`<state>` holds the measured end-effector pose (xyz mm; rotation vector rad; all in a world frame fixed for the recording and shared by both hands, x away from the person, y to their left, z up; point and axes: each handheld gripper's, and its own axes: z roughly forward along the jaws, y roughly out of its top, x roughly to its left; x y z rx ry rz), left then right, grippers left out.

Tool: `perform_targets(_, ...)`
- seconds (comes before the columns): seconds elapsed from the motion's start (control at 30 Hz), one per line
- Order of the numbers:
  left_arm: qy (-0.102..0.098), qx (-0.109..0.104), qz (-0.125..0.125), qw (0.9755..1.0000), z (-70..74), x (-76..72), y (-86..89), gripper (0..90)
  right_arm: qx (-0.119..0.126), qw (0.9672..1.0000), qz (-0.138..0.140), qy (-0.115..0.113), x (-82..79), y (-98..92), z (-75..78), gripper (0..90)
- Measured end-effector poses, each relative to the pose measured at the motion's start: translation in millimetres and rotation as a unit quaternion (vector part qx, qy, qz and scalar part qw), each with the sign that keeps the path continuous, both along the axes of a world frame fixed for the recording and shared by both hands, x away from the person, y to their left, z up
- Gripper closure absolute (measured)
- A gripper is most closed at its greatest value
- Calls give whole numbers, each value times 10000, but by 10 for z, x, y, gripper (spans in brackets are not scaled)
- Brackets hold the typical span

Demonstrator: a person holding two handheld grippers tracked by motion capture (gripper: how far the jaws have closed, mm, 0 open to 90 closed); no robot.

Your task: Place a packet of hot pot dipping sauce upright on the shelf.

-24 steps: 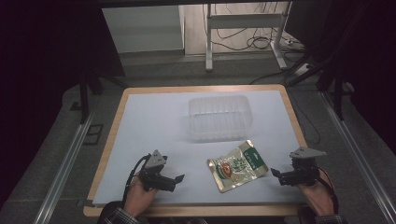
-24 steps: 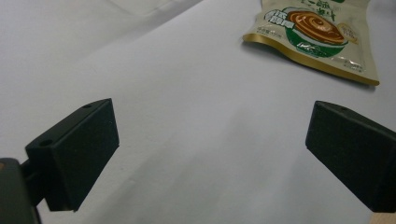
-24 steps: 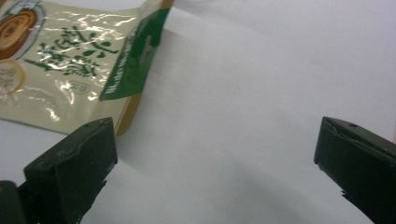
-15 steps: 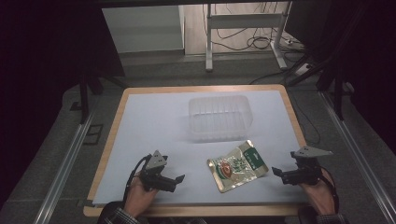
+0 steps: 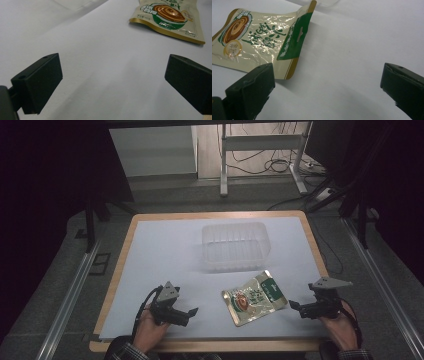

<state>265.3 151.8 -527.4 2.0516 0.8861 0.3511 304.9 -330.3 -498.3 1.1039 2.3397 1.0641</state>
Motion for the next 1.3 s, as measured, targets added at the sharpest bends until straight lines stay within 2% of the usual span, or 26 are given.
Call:
perform_targets(0.27, -10, 3, -5, 10000, 0, -1, -3, 11, 76, 9999, 82, -69, -6, 55, 18, 0)
perform_targets(0.47, 3, 1, -13, 10000, -5, 1, -6, 11, -9, 9999, 167, 4, 6, 95, 3, 0)
perform_targets(0.93, 10, 16, -21, 10000, -10, 4, -13, 11, 58, 9992, 348, 179, 52, 218, -21, 0)
perform_targets(1.3, 18, 48, -38, 10000, -13, 1, -26, 10, -8, 9987, 419, 285, 121, 398, -70, 6)
